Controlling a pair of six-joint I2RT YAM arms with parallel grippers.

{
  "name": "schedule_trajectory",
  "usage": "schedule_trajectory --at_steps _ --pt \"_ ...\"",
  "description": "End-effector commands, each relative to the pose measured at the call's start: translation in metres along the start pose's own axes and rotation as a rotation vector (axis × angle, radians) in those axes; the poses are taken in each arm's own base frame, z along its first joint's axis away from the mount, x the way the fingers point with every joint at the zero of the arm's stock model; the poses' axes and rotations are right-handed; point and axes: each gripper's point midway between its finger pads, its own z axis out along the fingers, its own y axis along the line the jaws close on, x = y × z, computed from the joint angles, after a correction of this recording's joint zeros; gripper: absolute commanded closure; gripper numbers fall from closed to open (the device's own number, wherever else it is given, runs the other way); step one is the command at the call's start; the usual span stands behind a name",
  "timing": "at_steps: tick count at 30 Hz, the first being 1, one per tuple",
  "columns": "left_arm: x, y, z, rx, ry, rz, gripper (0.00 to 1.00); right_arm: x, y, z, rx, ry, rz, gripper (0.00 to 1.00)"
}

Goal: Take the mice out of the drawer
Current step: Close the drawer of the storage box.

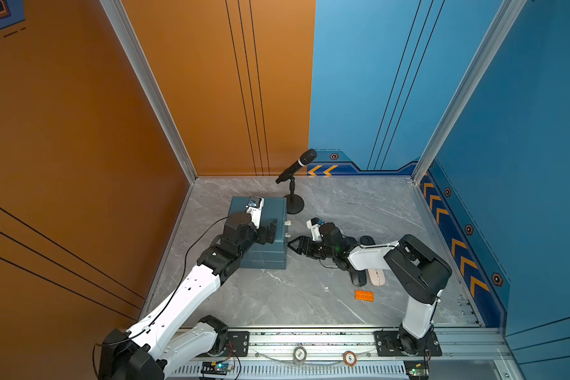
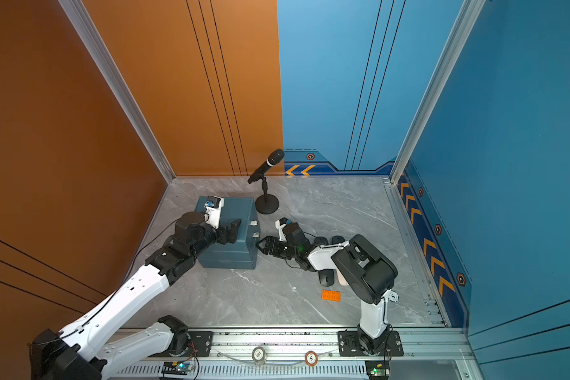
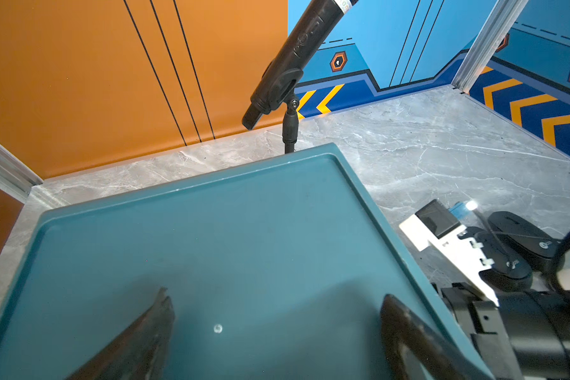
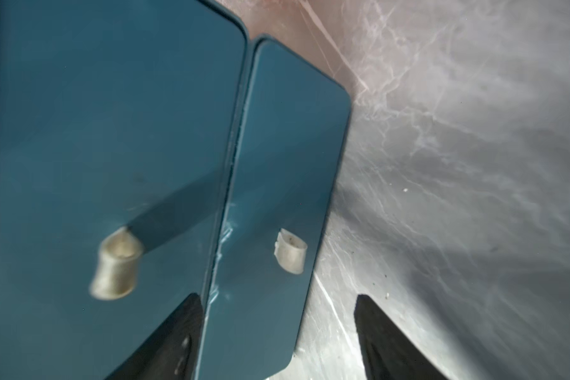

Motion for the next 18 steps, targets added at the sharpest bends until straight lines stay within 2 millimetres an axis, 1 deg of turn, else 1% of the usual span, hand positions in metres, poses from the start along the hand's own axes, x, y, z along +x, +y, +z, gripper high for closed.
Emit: schedule_trajectory --at_steps 1,7,12,14,16,17,18 --pt "0.024 0.005 0.001 -0.037 0.061 0.006 0.02 -0.013 0.024 0.008 -0.094 -0.024 0.003 0.28" --pt "0.030 0.002 0.005 -0.027 0.073 0.002 0.02 -0.011 0.015 0.018 -0.104 -0.020 0.035 0.37" --pt "0.033 -0.002 0.006 -0.023 0.083 0.014 0.02 -0.007 0.008 0.025 -0.104 -0.011 0.058 0.47" --pt "0.032 -0.003 0.006 -0.025 0.081 0.015 0.02 -0.006 0.006 0.027 -0.109 -0.009 0.066 0.51" --pt "0.033 -0.003 0.006 -0.026 0.084 0.018 0.02 -0.006 0.006 0.028 -0.118 -0.010 0.071 0.56" --pt "0.033 -0.003 0.006 -0.028 0.085 0.020 0.02 -0.018 -0.001 0.025 -0.112 -0.032 0.083 0.57" --pt "0.033 -0.003 0.006 -0.029 0.085 0.020 0.02 -0.019 -0.002 0.025 -0.114 -0.035 0.087 0.58"
